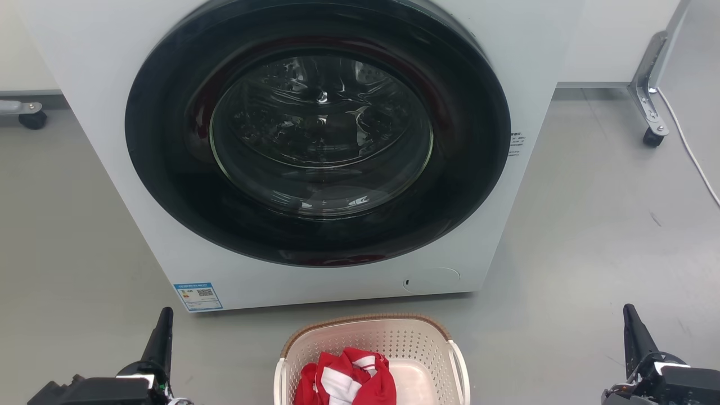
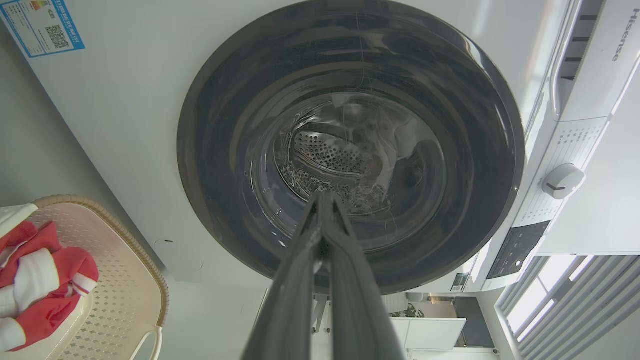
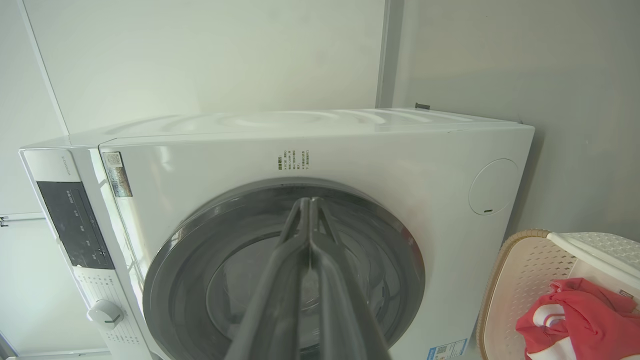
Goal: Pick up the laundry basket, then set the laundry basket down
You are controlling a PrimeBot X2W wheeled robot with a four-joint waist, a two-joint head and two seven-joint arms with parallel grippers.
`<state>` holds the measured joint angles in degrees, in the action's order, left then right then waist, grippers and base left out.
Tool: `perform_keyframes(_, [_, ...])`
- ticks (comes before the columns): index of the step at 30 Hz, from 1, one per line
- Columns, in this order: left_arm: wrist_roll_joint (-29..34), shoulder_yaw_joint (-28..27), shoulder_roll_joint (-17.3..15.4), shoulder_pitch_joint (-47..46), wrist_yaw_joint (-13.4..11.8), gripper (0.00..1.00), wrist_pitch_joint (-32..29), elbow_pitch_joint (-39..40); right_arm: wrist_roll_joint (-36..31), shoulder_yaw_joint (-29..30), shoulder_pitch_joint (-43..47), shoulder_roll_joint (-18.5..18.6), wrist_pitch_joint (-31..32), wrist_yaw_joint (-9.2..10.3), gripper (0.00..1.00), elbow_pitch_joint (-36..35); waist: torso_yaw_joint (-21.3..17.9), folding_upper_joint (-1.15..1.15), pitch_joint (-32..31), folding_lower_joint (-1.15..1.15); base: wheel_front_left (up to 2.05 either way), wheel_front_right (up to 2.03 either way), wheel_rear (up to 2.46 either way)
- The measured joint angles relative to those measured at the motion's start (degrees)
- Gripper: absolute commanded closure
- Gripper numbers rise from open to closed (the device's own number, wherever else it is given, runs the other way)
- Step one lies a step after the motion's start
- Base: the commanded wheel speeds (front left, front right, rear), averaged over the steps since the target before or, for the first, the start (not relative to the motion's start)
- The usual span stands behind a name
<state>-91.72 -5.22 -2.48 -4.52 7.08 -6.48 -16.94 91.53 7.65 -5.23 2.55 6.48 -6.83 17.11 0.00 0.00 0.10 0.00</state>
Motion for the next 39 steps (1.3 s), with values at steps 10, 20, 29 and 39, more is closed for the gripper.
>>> perform_keyframes(10, [0.0,0.0,0.0,0.0,0.0,1.0,0.0,0.0,0.05,0.0,0.0,-0.01,0.0,0.0,1.0,0.0,0.0,0.0,0.0,0.0,0.0,0.0,0.0])
perform_keyframes(20, [0.0,0.0,0.0,0.0,0.0,1.0,0.0,0.0,0.05,0.0,0.0,-0.01,0.01,0.0,1.0,-0.01,0.0,0.0,0.0,0.0,0.0,0.0,0.0])
perform_keyframes(29, [0.0,0.0,0.0,0.0,0.0,1.0,0.0,0.0,0.07,0.0,0.0,-0.01,0.0,0.0,1.0,-0.01,0.0,0.0,0.01,0.0,0.0,0.0,0.0])
perform_keyframes(39, [0.0,0.0,0.0,0.0,0.0,1.0,0.0,0.01,0.07,0.0,0.0,-0.01,0.0,-0.01,1.0,-0.02,0.0,0.0,0.01,0.0,0.0,0.0,0.0])
